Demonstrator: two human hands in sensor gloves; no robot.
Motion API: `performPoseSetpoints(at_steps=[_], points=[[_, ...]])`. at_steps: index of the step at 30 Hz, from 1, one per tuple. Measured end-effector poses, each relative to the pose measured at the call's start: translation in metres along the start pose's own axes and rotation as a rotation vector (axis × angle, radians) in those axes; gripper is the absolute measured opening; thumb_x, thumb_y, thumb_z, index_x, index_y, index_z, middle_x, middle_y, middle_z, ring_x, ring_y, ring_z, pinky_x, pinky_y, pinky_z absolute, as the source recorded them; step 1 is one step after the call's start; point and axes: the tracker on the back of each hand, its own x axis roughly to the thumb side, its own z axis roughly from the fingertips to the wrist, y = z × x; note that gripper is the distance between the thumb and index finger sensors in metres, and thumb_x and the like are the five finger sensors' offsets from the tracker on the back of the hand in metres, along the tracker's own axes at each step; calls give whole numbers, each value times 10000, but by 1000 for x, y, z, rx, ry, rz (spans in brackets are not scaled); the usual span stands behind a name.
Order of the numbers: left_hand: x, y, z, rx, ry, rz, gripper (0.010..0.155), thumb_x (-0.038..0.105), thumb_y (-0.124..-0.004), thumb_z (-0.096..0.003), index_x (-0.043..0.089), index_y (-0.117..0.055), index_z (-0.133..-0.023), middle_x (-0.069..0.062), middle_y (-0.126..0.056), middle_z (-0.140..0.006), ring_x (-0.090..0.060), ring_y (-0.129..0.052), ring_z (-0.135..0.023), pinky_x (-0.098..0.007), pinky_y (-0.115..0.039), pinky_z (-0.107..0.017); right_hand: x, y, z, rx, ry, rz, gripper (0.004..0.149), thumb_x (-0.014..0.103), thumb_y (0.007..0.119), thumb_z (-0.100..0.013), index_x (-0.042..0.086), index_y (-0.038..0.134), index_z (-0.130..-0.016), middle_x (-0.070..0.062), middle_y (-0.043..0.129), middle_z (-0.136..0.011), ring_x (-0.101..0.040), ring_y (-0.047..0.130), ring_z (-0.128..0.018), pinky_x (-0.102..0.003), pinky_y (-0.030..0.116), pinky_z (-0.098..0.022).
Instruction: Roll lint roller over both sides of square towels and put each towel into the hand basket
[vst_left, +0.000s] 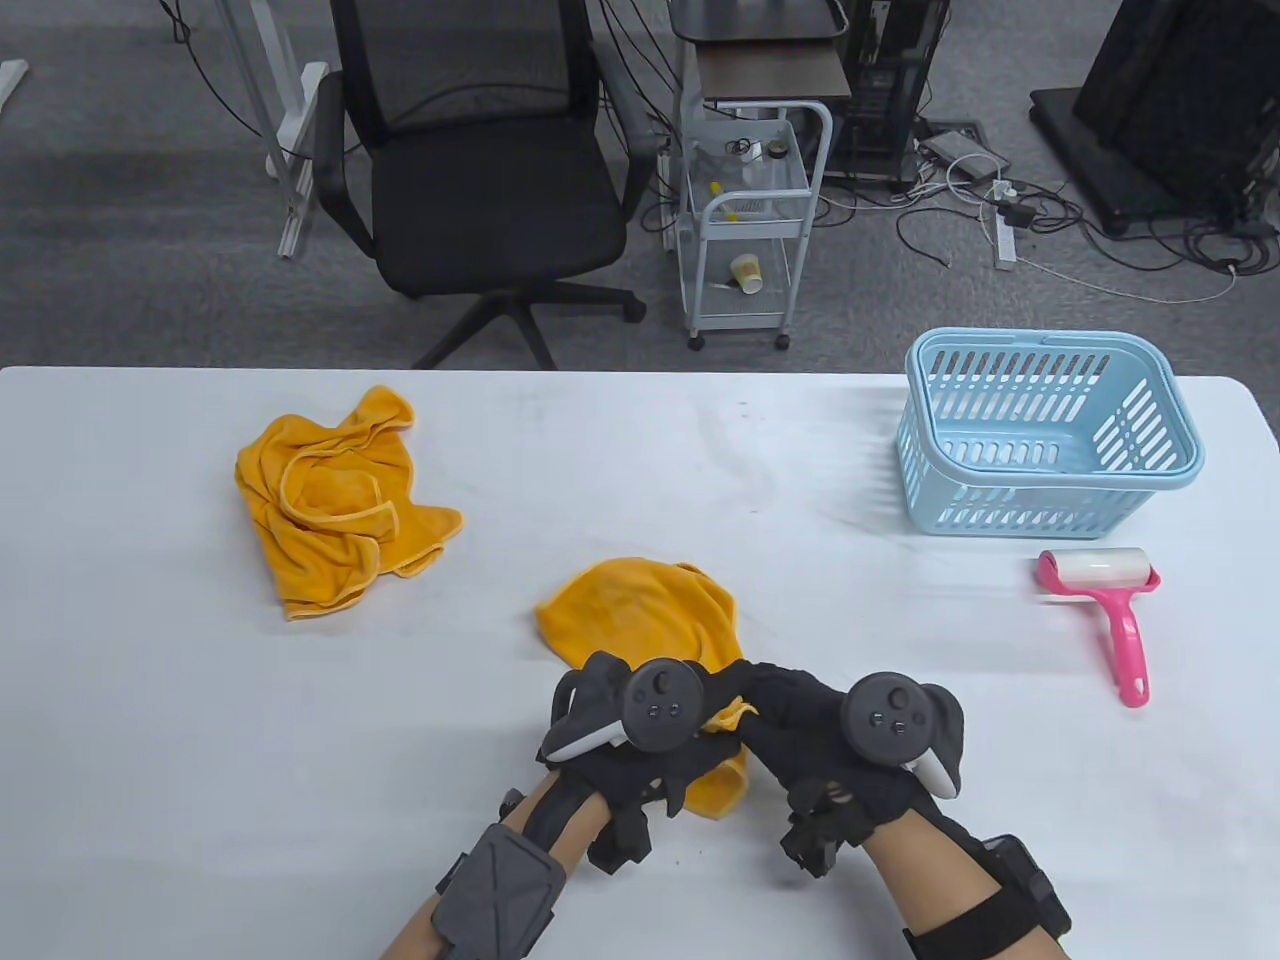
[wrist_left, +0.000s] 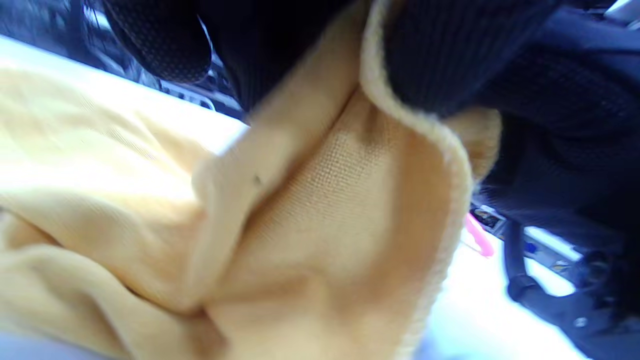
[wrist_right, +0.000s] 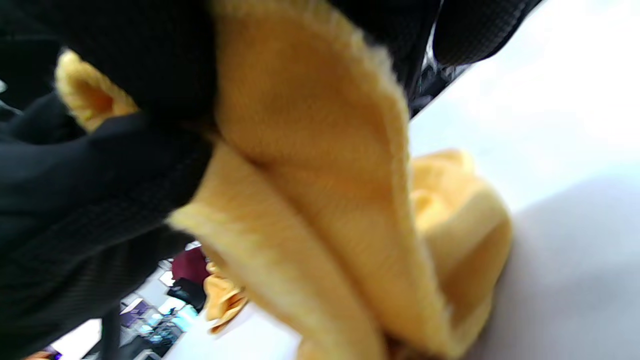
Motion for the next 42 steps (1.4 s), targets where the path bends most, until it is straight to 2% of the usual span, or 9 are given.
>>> performPoseSetpoints(at_steps=[3, 7, 16, 22, 24, 27, 30, 34, 42], points=[[-3, 0, 0, 6, 19, -16, 541, 404, -727, -530, 345, -554, -1040, -73, -721, -1105, -421, -843, -942, -674, -618, -703, 5, -6, 3, -52, -17, 176, 424, 459, 804, -513, 126, 934, -740, -122, 888, -890, -435, 776, -891, -662, 618, -636], [-9, 8, 4, 119, 136, -90, 510, 386, -755, -537, 324, -607, -1022, -117, -722, -1101, -452, -863, -936, -669, -637, -690, 12, -16, 7, -131, -60, 366, 419, 469, 805, -513, 140, 930, -741, -107, 879, -906, -428, 764, -906, -659, 612, -645], [-32, 36, 19, 416, 391, -344, 504, 331, -809, -529, 328, -636, -1002, -121, -771, -1052, -442, -929, -890, -640, -696, -668, 39, -21, 15, -203, -167, 490, 416, 455, 807, -519, 121, 937, -729, -107, 878, -910, -431, 744, -921, -666, 597, -651], [-63, 55, 29, 465, 495, -374, 440, 316, -837, -517, 319, -755, -949, -49, -939, -933, -387, -997, -821, -626, -714, -662, 35, -36, 16, -277, -120, 502, 416, 454, 810, -519, 120, 934, -735, -106, 875, -913, -431, 742, -923, -665, 594, -655], [-72, 62, 33, 479, 524, -427, 421, 323, -840, -511, 324, -789, -929, -15, -978, -886, -351, -1031, -783, -610, -733, -657, 33, -48, 18, -335, -98, 531, 414, 459, 812, -517, 129, 932, -738, -98, 875, -914, -426, 746, -923, -665, 596, -655], [-87, 78, 43, 499, 557, -342, 418, 319, -843, -510, 324, -796, -925, -6, -985, -873, -340, -1040, -765, -607, -738, -654, 25, -72, 21, -434, -33, 547, 414, 456, 818, -512, 136, 925, -752, -98, 871, -918, -424, 749, -922, -666, 595, -655], [-92, 102, 57, 489, 528, -178, 441, 320, -836, -519, 317, -761, -953, -27, -972, -890, -343, -1034, -777, -610, -733, -661, 14, -100, 24, -499, 41, 517, 412, 453, 830, -505, 152, 918, -772, -96, 862, -929, -426, 749, -922, -667, 594, -657], [-75, 140, 80, 463, 374, -95, 452, 317, -828, -529, 298, -748, -974, -51, -948, -924, -352, -1030, -794, -614, -732, -666, 13, -137, 24, -535, 89, 402, 411, 432, 845, -497, 152, 908, -793, -106, 854, -938, -433, 755, -917, -670, 597, -653], [-24, 229, 143, 523, 102, -77, 407, 362, -876, -507, 308, -783, -900, -6, -980, -874, -304, -1091, -738, -586, -773, -661, 60, -222, 31, -447, -54, 173, 415, 377, 879, -491, 147, 879, -836, -125, 827, -966, -450, 738, -929, -684, 590, -650]])
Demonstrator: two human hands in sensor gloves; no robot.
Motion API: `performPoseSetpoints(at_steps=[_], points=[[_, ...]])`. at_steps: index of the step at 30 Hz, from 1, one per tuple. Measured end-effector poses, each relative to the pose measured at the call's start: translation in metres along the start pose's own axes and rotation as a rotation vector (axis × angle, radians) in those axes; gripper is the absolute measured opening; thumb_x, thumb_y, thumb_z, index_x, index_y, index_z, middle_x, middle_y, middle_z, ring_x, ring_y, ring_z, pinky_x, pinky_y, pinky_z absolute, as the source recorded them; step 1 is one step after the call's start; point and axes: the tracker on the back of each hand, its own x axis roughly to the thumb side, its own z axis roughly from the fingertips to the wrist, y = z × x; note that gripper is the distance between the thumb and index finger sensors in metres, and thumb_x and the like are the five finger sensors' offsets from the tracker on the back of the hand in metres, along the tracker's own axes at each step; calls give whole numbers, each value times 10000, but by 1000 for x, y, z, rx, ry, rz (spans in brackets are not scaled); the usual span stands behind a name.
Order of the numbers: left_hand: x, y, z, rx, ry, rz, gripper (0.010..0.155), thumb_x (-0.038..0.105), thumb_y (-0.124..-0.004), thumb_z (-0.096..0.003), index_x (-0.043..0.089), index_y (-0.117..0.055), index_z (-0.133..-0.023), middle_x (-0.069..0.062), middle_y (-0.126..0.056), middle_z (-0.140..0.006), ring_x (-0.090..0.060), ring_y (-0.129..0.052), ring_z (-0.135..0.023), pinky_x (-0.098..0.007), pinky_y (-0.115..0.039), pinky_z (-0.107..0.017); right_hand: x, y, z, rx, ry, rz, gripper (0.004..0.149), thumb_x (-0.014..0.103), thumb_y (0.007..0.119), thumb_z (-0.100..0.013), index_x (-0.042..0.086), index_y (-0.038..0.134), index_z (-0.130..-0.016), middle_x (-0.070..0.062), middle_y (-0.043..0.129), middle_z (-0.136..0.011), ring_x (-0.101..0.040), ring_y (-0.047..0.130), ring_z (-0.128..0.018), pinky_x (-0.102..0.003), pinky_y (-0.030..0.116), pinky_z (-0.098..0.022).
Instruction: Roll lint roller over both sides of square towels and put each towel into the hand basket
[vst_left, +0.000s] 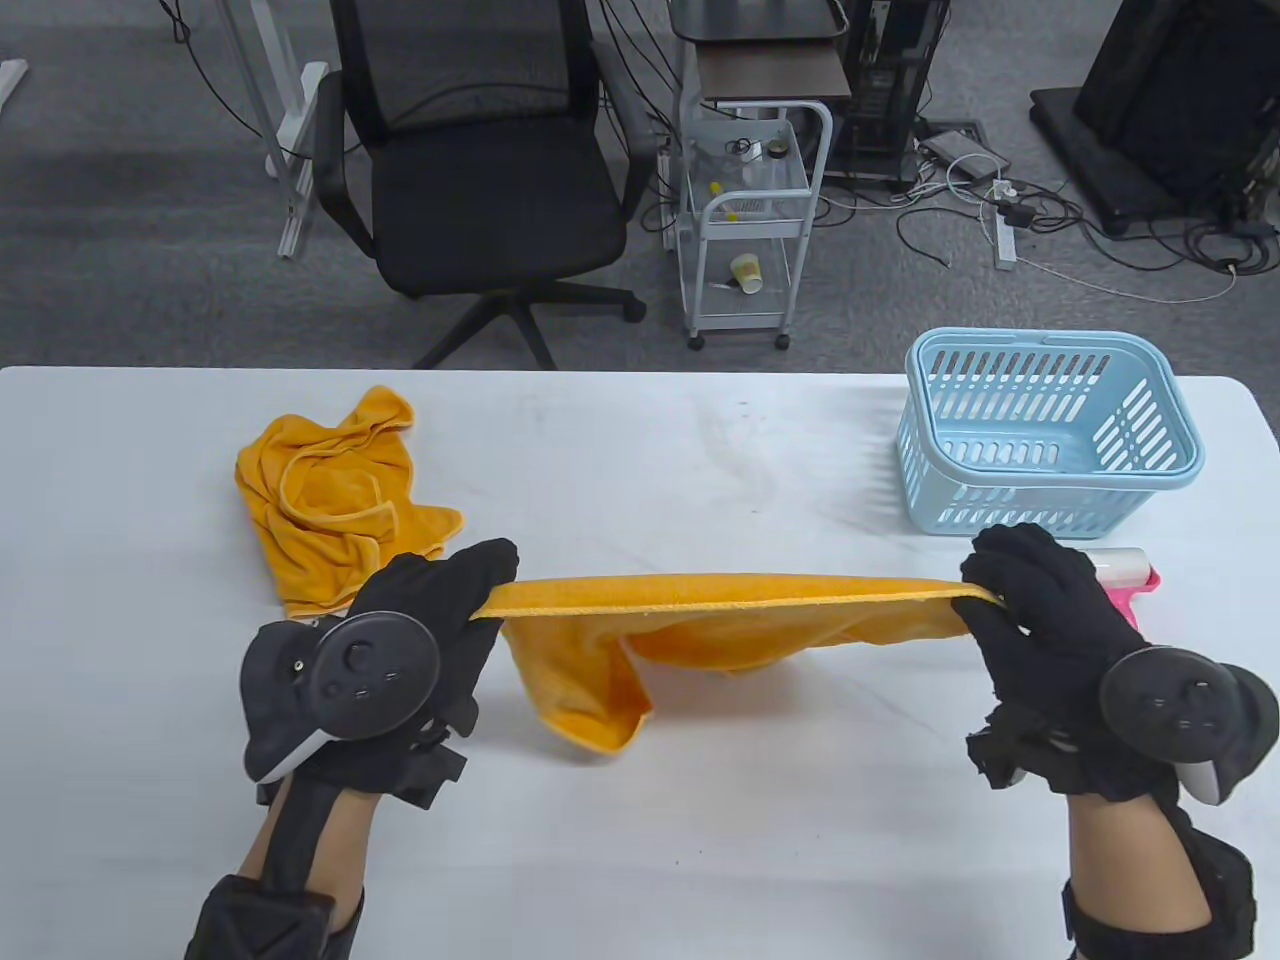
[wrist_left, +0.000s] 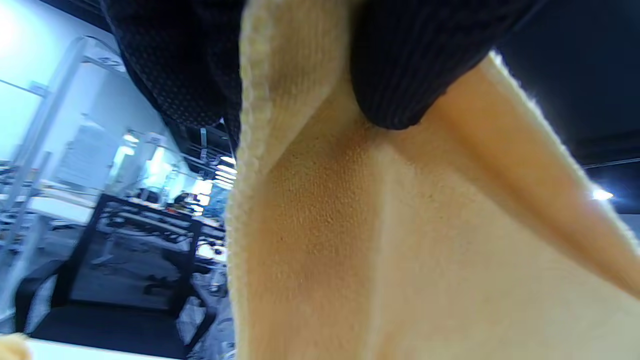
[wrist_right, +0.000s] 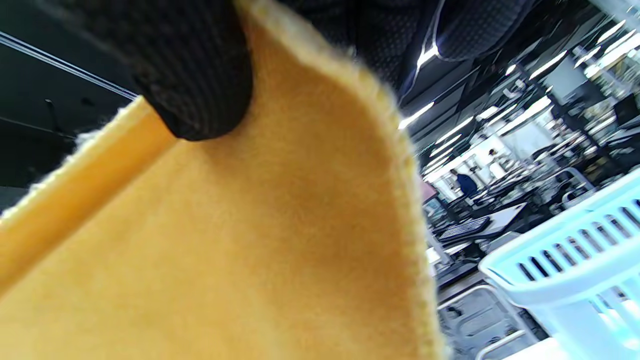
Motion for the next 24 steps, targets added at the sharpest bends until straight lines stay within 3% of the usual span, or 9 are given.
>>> performPoseSetpoints(at_steps=[4, 7, 14, 17, 20, 24], points=[[-2, 30, -2, -9, -13, 24, 396, 421, -885, -493, 304, -865, -871, 3, -1010, -865, -318, -1081, -748, -608, -750, -671, 15, -29, -17, 83, -50, -46, 413, 375, 870, -503, 154, 878, -852, -124, 826, -975, -452, 736, -935, -687, 588, -653], [-9, 35, -11, -43, 9, 37, 407, 443, -863, -500, 304, -869, -883, 0, -999, -890, -331, -1059, -780, -624, -727, -682, 15, -31, -33, 172, -35, -102, 415, 365, 857, -514, 154, 874, -871, -129, 821, -984, -455, 731, -940, -690, 584, -655], [-39, -10, -60, -155, 172, -92, 462, 471, -794, -519, 299, -811, -948, -20, -939, -968, -372, -984, -861, -652, -680, -699, -25, 24, -83, 297, 193, -149, 401, 347, 857, -515, 193, 873, -885, -127, 823, -978, -449, 733, -938, -685, 584, -657], [-51, -32, -82, -135, 229, -145, 473, 475, -766, -524, 312, -780, -968, -23, -913, -991, -382, -962, -876, -658, -666, -703, -39, 47, -102, 250, 287, -138, 396, 335, 869, -505, 213, 877, -882, -114, 830, -969, -444, 729, -941, -687, 574, -664], [-56, -41, -103, -98, 261, -197, 483, 476, -728, -524, 343, -732, -988, -21, -870, -1022, -378, -939, -894, -655, -656, -709, -40, 52, -120, 147, 333, -119, 390, 322, 879, -494, 234, 877, -875, -96, 825, -970, -426, 714, -959, -686, 560, -680], [-38, -19, -116, 64, 202, -296, 493, 476, -682, -526, 403, -651, -1013, -4, -791, -1077, -364, -889, -946, -649, -632, -736, -23, 29, -135, -32, 278, -121, 381, 315, 871, -501, 288, 858, -881, -54, 808, -986, -393, 681, -992, -679, 530, -711]])
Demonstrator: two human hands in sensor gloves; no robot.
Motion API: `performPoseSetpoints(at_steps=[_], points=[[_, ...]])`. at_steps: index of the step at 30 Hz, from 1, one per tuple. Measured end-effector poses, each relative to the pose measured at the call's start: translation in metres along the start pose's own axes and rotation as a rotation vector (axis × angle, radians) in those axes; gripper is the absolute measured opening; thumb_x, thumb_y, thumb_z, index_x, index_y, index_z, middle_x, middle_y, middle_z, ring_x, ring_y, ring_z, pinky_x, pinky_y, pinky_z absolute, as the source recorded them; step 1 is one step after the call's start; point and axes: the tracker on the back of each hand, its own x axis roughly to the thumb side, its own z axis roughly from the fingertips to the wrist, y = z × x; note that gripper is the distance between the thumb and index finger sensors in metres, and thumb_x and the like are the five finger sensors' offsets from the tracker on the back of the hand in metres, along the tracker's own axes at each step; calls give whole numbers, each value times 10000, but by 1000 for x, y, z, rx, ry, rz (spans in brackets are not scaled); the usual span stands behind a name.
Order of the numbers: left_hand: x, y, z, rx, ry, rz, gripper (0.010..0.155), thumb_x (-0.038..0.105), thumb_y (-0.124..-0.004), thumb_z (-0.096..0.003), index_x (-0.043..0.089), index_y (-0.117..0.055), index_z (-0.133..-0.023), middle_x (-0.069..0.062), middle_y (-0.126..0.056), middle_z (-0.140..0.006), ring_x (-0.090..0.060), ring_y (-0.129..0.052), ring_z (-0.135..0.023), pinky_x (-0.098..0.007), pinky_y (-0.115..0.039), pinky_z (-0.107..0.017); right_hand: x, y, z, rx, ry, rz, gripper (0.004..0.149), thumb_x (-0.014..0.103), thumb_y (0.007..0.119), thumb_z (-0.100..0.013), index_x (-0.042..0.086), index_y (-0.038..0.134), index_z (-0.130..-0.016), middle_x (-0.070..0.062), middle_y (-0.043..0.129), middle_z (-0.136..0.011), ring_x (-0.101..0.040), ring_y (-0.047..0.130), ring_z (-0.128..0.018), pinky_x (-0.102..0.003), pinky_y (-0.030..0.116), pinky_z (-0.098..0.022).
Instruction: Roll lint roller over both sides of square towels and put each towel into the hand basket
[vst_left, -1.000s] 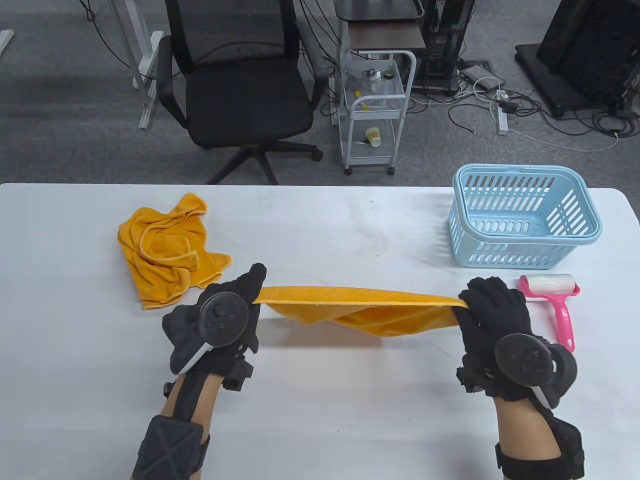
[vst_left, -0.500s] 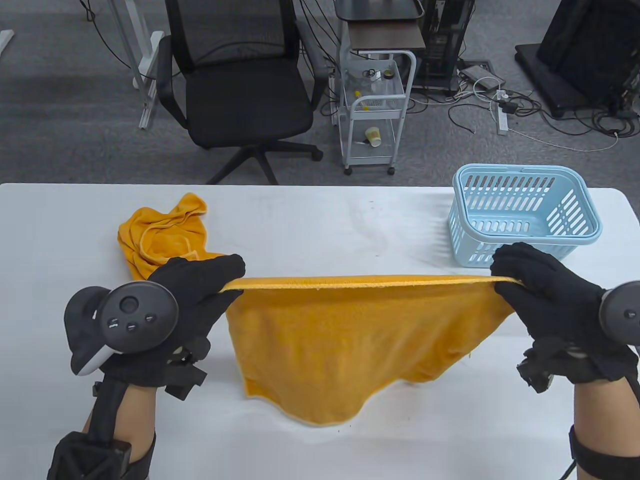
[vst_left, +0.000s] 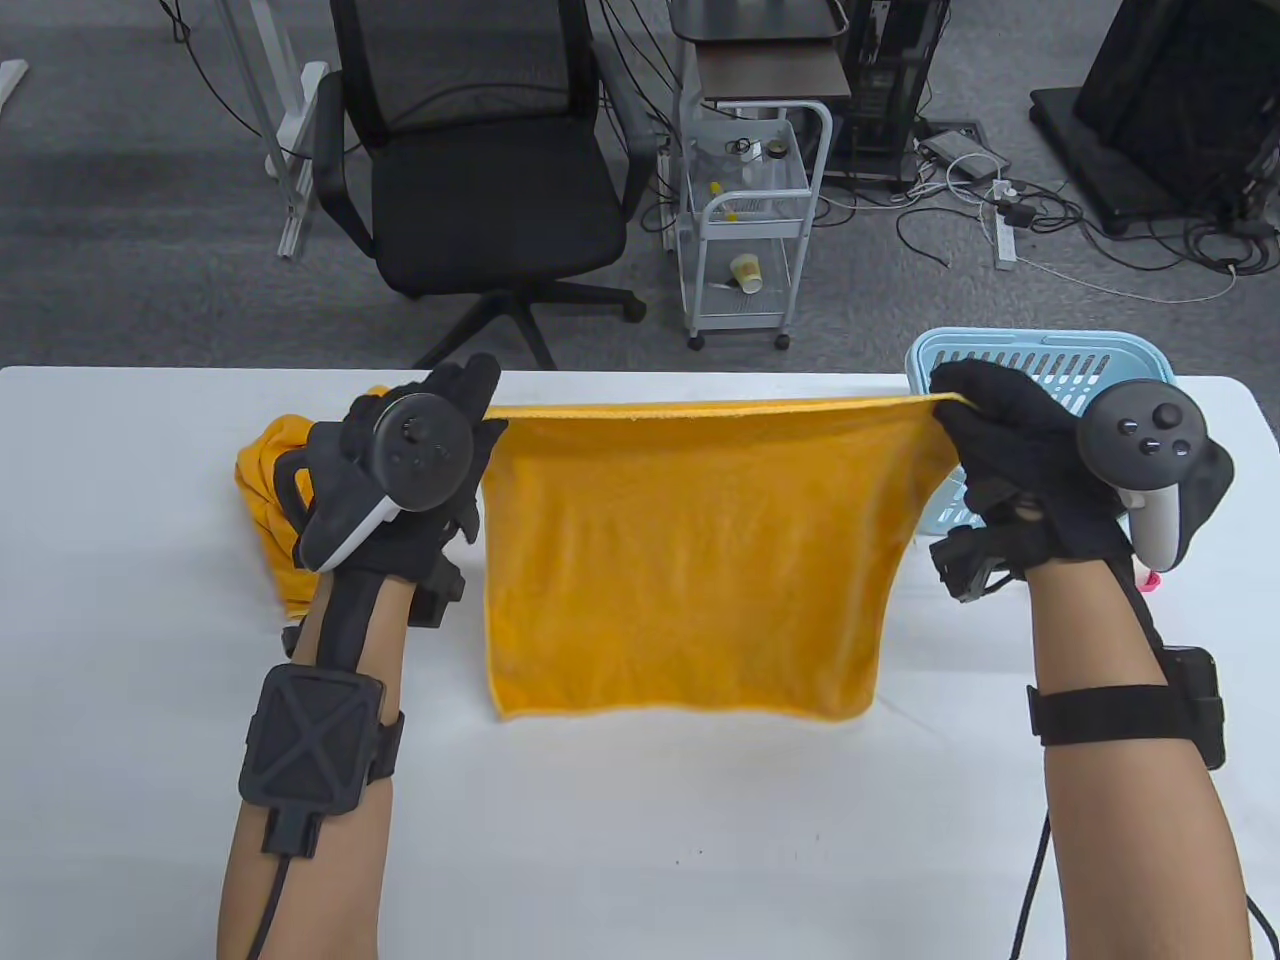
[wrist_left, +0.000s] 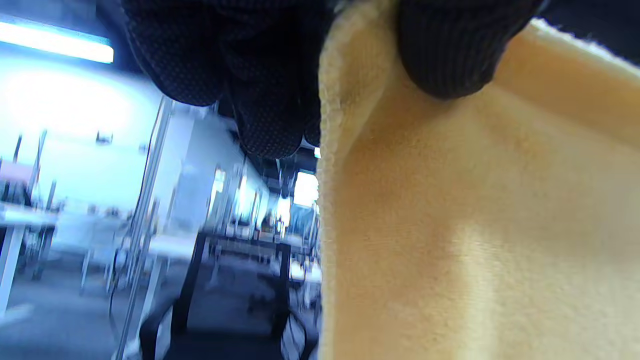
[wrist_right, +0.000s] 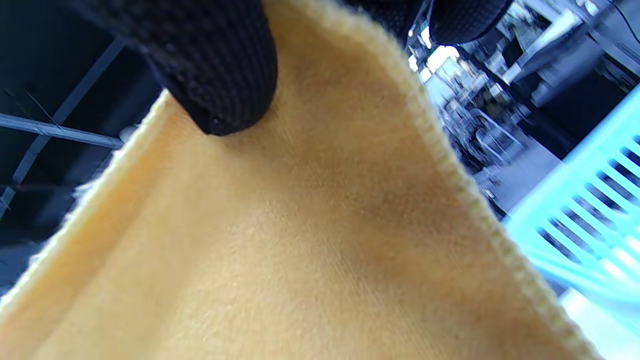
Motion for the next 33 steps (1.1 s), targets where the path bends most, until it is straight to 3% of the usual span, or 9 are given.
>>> performPoseSetpoints(at_steps=[4, 8, 12, 17, 20, 25, 28, 30, 33], points=[[8, 42, 21, 170, -137, -34, 498, 497, -659, -521, 477, -582, -1013, 51, -695, -1141, -322, -782, -1052, -658, -558, -788, 16, -33, 15, -121, -181, -83, 375, 310, 859, -516, 343, 837, -889, -12, 787, -1004, -358, 647, -1020, -664, 501, -741], [4, 37, 57, 137, -239, -10, 488, 490, -714, -514, 495, -605, -990, 66, -673, -1159, -312, -741, -1089, -674, -528, -797, 0, -33, 49, -40, -315, -41, 369, 276, 871, -502, 329, 868, -867, -28, 824, -977, -371, 688, -992, -672, 529, -719], [2, -30, 97, -80, -293, -52, 471, 473, -767, -510, 482, -657, -968, 66, -716, -1140, -319, -762, -1078, -685, -542, -784, -46, 7, 86, 159, -329, 206, 373, 273, 877, -497, 320, 876, -866, -34, 832, -978, -380, 696, -989, -677, 543, -707], [10, -158, 150, -521, -362, -172, 476, 472, -759, -505, 462, -657, -969, 37, -710, -1138, -333, -771, -1063, -681, -563, -765, -112, 80, 135, 496, -292, 532, 378, 259, 880, -489, 293, 884, -865, -47, 839, -974, -388, 713, -976, -675, 565, -693], [17, -207, 176, -736, -405, -226, 488, 475, -752, -495, 444, -651, -972, 19, -704, -1133, -344, -779, -1047, -672, -576, -751, -134, 107, 160, 693, -278, 649, 381, 255, 881, -486, 276, 885, -866, -58, 840, -972, -392, 724, -965, -675, 575, -681], [23, -222, 202, -936, -440, -256, 492, 511, -742, -485, 432, -684, -968, -25, -624, -1165, -370, -758, -1052, -671, -575, -742, -146, 117, 191, 941, -268, 738, 406, 314, 889, -485, 263, 867, -887, -74, 807, -1001, -401, 695, -980, -677, 564, -682], [23, -216, 208, -984, -458, -251, 554, 599, -744, -440, 417, -719, -963, -21, -618, -1176, -378, -754, -1060, -681, -570, -741, -153, 114, 204, 1097, -230, 779, 576, 511, 904, -435, 243, 827, -939, -103, 735, -1057, -427, 625, -1012, -687, 540, -687], [20, -209, 206, -1035, -440, -222, 596, 649, -725, -421, 411, -724, -969, -23, -618, -1182, -388, -745, -1067, -685, -567, -740, -154, 107, 207, 1120, -220, 775, 665, 603, 896, -393, 229, 833, -940, -110, 690, -1088, -436, 600, -1023, -690, 535, -688], [12, -204, 200, -964, -377, -92, 639, 656, -716, -425, 396, -676, -1007, -37, -593, -1193, -398, -723, -1074, -688, -559, -741, -152, 88, 197, 1067, -177, 705, 752, 665, 878, -370, 231, 793, -978, -122, 656, -1108, -443, 569, -1036, -691, 527, -693]])
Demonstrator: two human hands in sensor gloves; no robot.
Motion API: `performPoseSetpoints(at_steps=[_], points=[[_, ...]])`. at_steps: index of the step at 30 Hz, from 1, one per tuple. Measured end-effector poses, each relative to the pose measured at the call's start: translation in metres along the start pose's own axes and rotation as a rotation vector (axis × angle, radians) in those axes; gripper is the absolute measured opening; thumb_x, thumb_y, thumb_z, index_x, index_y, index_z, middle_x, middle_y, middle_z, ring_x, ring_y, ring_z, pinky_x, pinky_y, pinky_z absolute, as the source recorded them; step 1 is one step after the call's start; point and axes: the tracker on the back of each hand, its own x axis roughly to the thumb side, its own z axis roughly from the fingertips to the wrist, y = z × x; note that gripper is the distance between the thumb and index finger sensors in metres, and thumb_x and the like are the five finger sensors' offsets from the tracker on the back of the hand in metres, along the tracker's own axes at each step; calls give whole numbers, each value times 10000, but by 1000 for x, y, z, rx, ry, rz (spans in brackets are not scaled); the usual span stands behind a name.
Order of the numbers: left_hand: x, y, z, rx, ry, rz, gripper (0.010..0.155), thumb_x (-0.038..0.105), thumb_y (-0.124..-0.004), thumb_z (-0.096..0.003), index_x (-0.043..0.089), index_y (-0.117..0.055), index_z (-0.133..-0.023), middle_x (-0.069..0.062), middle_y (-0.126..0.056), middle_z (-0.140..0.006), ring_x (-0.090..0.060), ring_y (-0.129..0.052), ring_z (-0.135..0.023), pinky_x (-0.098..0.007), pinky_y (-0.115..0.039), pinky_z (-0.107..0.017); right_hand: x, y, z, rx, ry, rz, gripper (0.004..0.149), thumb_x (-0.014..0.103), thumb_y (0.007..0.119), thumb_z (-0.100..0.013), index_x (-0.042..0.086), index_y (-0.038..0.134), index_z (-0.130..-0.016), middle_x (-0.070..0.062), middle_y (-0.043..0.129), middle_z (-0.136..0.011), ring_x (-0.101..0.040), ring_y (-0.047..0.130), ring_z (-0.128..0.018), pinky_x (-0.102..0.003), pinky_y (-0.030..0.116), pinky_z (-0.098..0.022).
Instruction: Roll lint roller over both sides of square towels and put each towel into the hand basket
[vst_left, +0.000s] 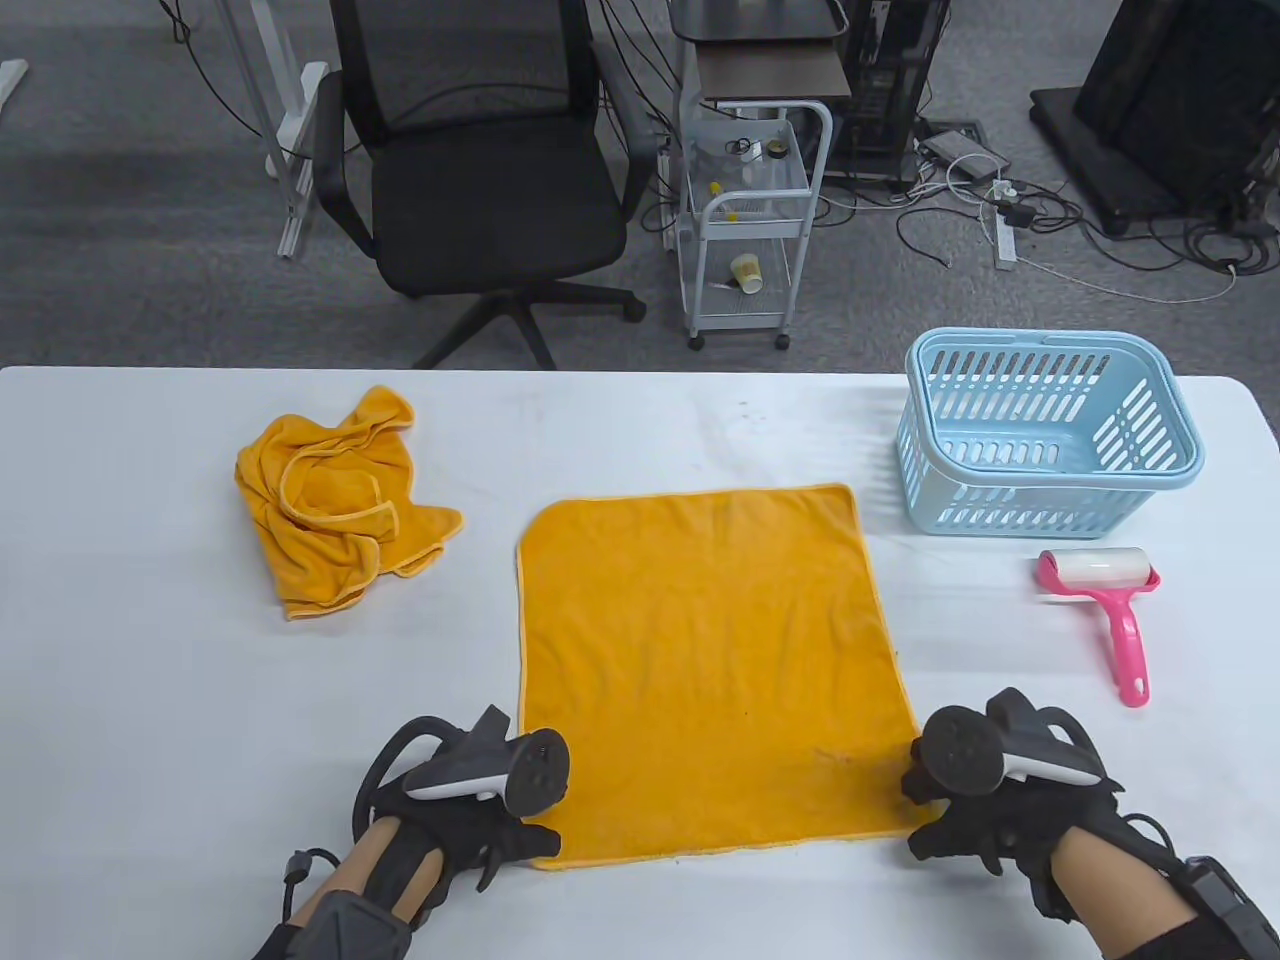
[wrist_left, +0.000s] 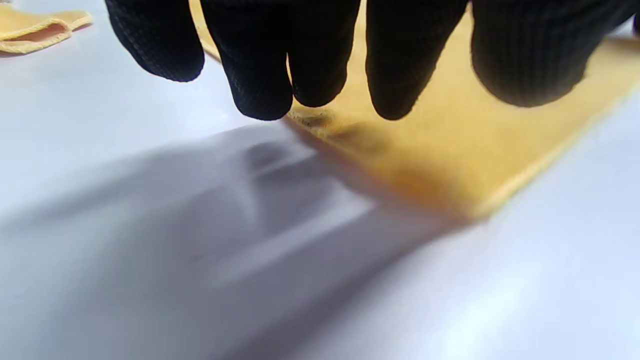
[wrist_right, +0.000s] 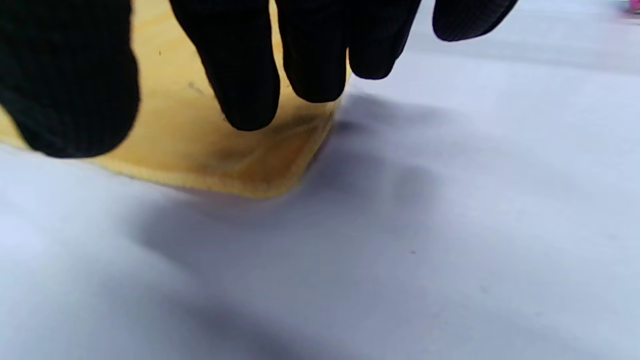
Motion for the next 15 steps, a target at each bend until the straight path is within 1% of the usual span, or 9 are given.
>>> performPoseSetpoints(at_steps=[2, 4, 6, 7, 8, 9, 11, 12, 15], points=[[-6, -1, -4, 42, 38, 39, 718, 654, -737, -417, 373, -569, -1056, -69, -508, -1213, -422, -677, -1085, -692, -553, -740, -15, -15, 7, -92, 48, -86, 789, 655, 878, -378, 219, 740, -1021, -139, 624, -1120, -452, 548, -1040, -698, 515, -693], [-13, -8, -11, 10, 72, 51, 798, 662, -753, -406, 345, -478, -1086, -107, -401, -1225, -441, -613, -1101, -696, -538, -741, -32, -28, 12, -188, 133, -129, 829, 647, 873, -388, 209, 671, -1063, -154, 579, -1134, -462, 518, -1045, -700, 505, -694], [-18, -17, -17, -7, 74, 67, 869, 680, -767, -387, 321, -413, -1095, -118, -341, -1223, -451, -584, -1103, -693, -542, -739, -48, -37, 16, -316, 245, -153, 891, 637, 869, -393, 192, 568, -1105, -165, 519, -1149, -472, 489, -1047, -702, 497, -695], [-19, -21, -20, -26, 80, 83, 893, 683, -782, -377, 313, -402, -1095, -127, -325, -1221, -442, -544, -1105, -691, -542, -737, -60, -41, 16, -387, 341, -155, 913, 630, 862, -406, 184, 511, -1120, -175, 488, -1153, -477, 476, -1045, -700, 496, -692], [-20, -22, -21, -39, 82, 85, 921, 681, -799, -369, 298, -385, -1097, -126, -290, -1221, -439, -494, -1106, -695, -522, -740, -67, -42, 16, -426, 406, -151, 948, 630, 859, -401, 164, 461, -1125, -186, 452, -1155, -485, 460, -1045, -700, 498, -690], [-19, -23, -21, -34, 82, 66, 940, 683, -814, -359, 294, -380, -1096, -122, -302, -1223, -434, -490, -1105, -694, -522, -741, -73, -43, 14, -447, 441, -144, 966, 629, 861, -400, 158, 435, -1127, -188, 432, -1158, -487, 447, -1046, -701, 494, -691], [-18, -23, -22, -28, 87, 32, 960, 684, -841, -342, 285, -399, -1095, -112, -334, -1225, -428, -508, -1104, -692, -529, -741, -91, -44, 10, -500, 605, -101, 1006, 633, 850, -405, 132, 353, -1123, -198, 390, -1156, -492, 432, -1043, -695, 495, -690], [-17, -24, -22, -37, 90, 19, 967, 682, -852, -338, 283, -401, -1095, -112, -324, -1224, -426, -496, -1105, -696, -526, -739, -97, -43, 7, -514, 649, -90, 1016, 630, 856, -403, 127, 342, -1121, -200, 382, -1156, -493, 427, -1042, -694, 494, -690], [-14, -26, -23, -43, 101, -34, 979, 674, -870, -331, 273, -404, -1092, -105, -307, -1223, -416, -488, -1104, -695, -523, -740, -119, -37, -3, -494, 820, -69, 1057, 639, 852, -400, 94, 290, -1111, -224, 361, -1146, -506, 429, -1034, -690, 504, -684]])
